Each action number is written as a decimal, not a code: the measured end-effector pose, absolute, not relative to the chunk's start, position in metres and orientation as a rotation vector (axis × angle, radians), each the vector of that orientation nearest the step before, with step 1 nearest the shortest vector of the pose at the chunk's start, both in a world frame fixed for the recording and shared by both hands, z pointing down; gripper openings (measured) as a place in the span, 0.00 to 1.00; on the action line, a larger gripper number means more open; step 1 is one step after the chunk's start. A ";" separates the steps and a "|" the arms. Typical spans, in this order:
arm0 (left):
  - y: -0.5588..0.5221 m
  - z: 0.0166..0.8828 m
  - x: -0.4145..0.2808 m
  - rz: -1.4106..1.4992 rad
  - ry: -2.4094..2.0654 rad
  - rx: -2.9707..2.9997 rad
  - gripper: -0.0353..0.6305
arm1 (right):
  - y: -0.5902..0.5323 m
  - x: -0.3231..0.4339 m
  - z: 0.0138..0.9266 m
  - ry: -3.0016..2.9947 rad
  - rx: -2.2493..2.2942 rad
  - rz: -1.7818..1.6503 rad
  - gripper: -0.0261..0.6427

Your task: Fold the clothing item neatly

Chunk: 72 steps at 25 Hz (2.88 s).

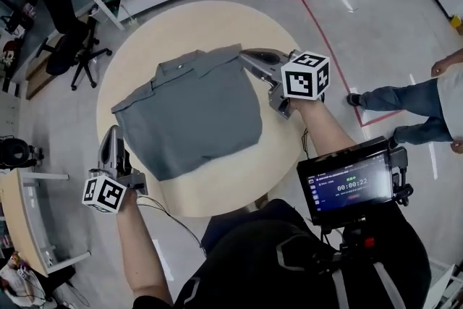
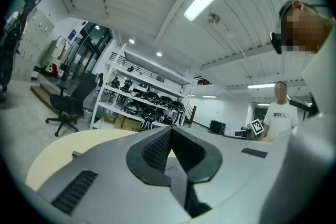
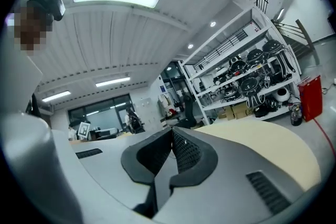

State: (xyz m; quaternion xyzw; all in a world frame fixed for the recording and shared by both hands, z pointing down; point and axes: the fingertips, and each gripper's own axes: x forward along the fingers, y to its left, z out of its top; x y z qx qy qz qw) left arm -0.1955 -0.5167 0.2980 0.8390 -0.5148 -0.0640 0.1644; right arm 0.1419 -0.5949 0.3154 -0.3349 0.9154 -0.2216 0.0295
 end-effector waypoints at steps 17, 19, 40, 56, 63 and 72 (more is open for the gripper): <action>-0.326 0.281 -0.138 -0.038 -1.433 2.506 0.05 | -0.360 0.113 0.291 2.856 -1.221 -0.479 0.05; -0.304 0.275 -0.131 -0.066 -1.431 2.512 0.05 | -0.335 0.118 0.281 2.857 -1.238 -0.419 0.05; -0.057 0.258 -0.009 0.029 -1.552 2.484 0.05 | -0.101 0.187 0.259 2.978 -1.097 -0.260 0.05; 0.143 0.264 -0.036 -0.048 -1.350 2.591 0.05 | 0.119 0.149 0.259 2.897 -1.321 -0.267 0.05; 0.223 0.234 -0.002 -0.065 -1.411 2.595 0.05 | 0.192 0.185 0.235 2.886 -1.256 -0.219 0.05; 0.306 0.222 0.047 -0.060 -1.382 2.572 0.05 | 0.265 0.218 0.233 2.918 -1.235 -0.233 0.05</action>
